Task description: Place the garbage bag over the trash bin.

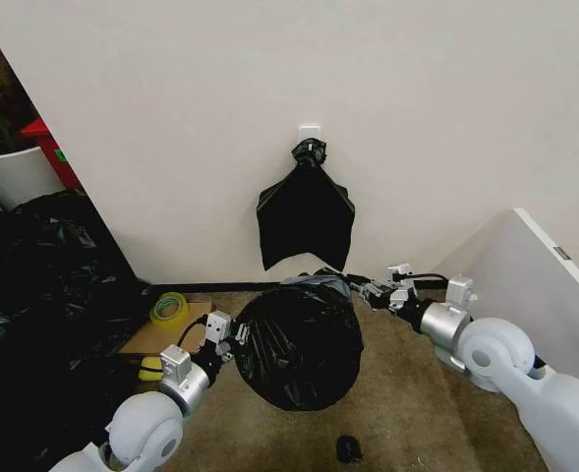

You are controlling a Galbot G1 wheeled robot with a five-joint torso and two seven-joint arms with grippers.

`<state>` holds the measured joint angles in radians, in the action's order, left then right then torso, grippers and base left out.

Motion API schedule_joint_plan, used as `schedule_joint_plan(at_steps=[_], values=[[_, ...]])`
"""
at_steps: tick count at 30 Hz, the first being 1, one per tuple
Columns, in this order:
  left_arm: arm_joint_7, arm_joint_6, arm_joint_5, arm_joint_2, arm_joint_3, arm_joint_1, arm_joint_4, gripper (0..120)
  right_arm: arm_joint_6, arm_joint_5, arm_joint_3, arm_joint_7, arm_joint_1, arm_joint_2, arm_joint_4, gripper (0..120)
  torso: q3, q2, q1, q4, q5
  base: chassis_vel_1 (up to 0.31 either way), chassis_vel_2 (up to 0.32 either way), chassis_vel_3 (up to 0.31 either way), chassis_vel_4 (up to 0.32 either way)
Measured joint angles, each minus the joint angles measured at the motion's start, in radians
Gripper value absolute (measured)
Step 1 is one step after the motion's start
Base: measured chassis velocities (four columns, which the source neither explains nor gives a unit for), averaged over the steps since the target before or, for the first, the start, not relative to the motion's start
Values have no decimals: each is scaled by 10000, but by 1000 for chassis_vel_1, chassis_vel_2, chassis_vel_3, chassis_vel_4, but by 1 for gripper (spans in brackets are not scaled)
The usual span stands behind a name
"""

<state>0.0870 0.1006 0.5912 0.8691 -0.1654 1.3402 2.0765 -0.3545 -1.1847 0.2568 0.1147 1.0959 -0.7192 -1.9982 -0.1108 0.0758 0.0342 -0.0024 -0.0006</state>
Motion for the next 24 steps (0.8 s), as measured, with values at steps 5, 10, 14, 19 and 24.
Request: schedule_joint_plan(at_steps=[5,10,14,19,24], values=[[28,30,0,8,-72,102,8,0,113,-80,242,384,264,127,-31,56,0,0,0,-1,-1,0,0,0,0],[63,51,19,-6,-156,149,48,0,215,-319,362,888,353,154,-29,75,0,0,0,0,0,0,0,0,0],[22,46,-25,-14,-161,200,92,0,-70,1037,219,1111,395,280,13,90,0,0,0,0,-4,0,0,0,0],[-19,31,-90,-13,-142,208,111,0,-52,1502,78,1012,260,260,341,100,0,0,0,-3,-1,0,0,0,0],[-43,23,-99,-34,-124,159,91,0,184,996,1,489,-143,176,881,100,0,0,0,1,1,0,0,0,0]])
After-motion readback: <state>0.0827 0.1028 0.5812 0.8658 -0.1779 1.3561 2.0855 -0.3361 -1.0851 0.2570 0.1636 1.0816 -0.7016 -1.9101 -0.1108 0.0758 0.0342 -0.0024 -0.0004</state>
